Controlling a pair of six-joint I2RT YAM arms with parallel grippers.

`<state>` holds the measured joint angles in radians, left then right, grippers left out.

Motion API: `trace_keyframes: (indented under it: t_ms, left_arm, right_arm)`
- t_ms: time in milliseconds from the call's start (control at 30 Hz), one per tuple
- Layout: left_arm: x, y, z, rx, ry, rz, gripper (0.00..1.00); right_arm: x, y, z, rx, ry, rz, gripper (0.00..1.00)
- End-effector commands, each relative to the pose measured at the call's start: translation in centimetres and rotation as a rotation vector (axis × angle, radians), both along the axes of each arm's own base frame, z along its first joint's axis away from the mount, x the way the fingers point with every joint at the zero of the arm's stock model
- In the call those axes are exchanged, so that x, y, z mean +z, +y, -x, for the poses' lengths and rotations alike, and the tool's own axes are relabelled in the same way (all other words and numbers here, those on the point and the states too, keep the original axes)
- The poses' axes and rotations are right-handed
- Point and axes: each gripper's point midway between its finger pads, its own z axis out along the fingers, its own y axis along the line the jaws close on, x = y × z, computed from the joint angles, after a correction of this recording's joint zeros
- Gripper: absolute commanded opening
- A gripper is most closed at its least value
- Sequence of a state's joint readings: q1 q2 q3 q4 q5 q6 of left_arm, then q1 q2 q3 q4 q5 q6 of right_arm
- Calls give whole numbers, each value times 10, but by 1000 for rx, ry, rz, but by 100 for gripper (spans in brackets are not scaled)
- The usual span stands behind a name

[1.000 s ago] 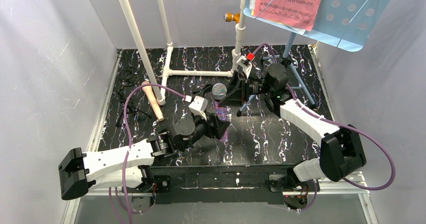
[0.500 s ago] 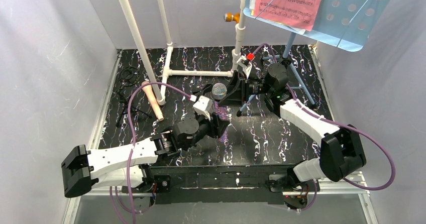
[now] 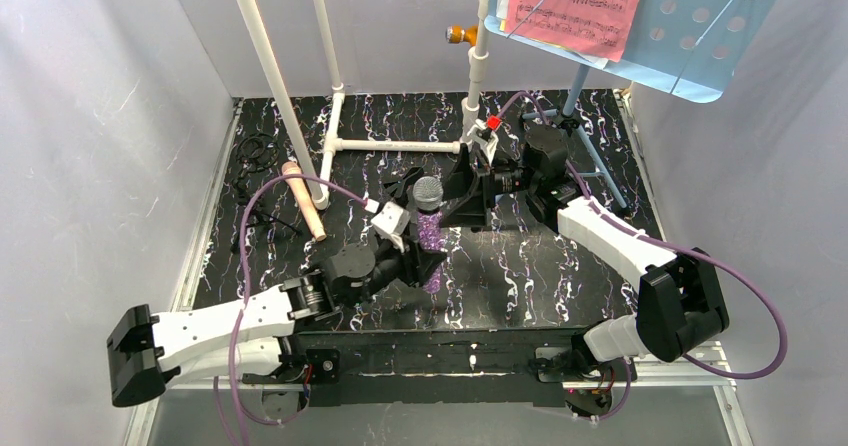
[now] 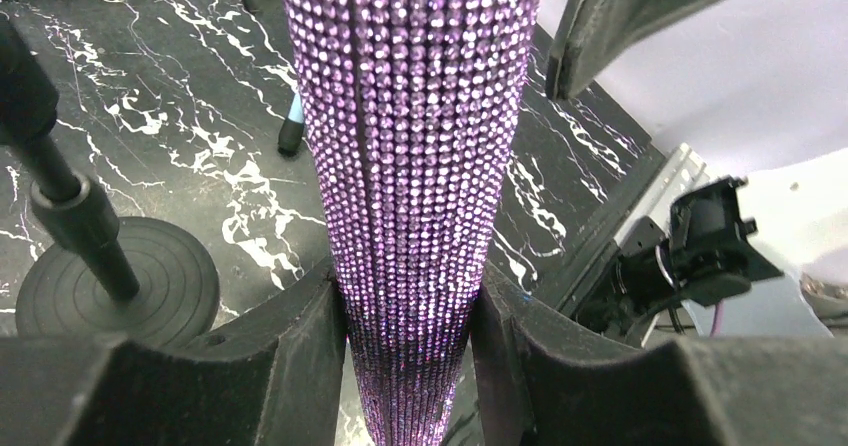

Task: Pack up the instrument practice props
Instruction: Place the microphone at the center of the board.

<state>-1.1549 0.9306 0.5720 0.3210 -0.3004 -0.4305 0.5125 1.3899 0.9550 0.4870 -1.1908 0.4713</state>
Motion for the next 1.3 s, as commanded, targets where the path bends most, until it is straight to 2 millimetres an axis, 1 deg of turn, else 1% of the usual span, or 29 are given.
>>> trace_keyframes:
  t_ms: [0, 100, 133, 200, 333, 500, 633, 833, 967, 1100, 1267]
  left_arm:
    - [15, 17, 16, -53, -42, 36, 0]
    - [3, 30, 25, -70, 0, -34, 0]
    - [-1, 34, 28, -72, 21, -57, 0]
    - [-16, 44, 34, -80, 69, -140, 0]
    - [-40, 61, 48, -106, 146, -246, 0]
    - [-57, 85, 54, -43, 210, -244, 0]
    - [-65, 108, 50, 70, 248, -226, 0]
    - [-80, 158, 41, 338, 339, -246, 0]
    - [-84, 179, 37, 464, 371, -262, 0]
    - [-88, 192, 34, 558, 411, -286, 0]
    - [-97, 197, 23, 603, 521, -287, 0]
  right_arm:
    - [10, -7, 16, 126, -181, -29, 98]
    - [1, -12, 25, 174, -218, -20, 98]
    - [0, -13, 25, 179, -231, -23, 98]
    - [-2, -13, 24, 172, -242, -20, 98]
    - [-9, -12, 14, 120, -254, 4, 98]
    - [-21, -14, -5, 29, -271, 64, 98]
    - [-26, -16, -14, -12, -282, 90, 98]
    - [-29, -17, -20, -38, -287, 104, 98]
    - [-31, -18, -22, -50, -287, 109, 98]
    - [-33, -19, -24, -56, -286, 113, 98]
    - [-33, -20, -26, -64, -287, 113, 98]
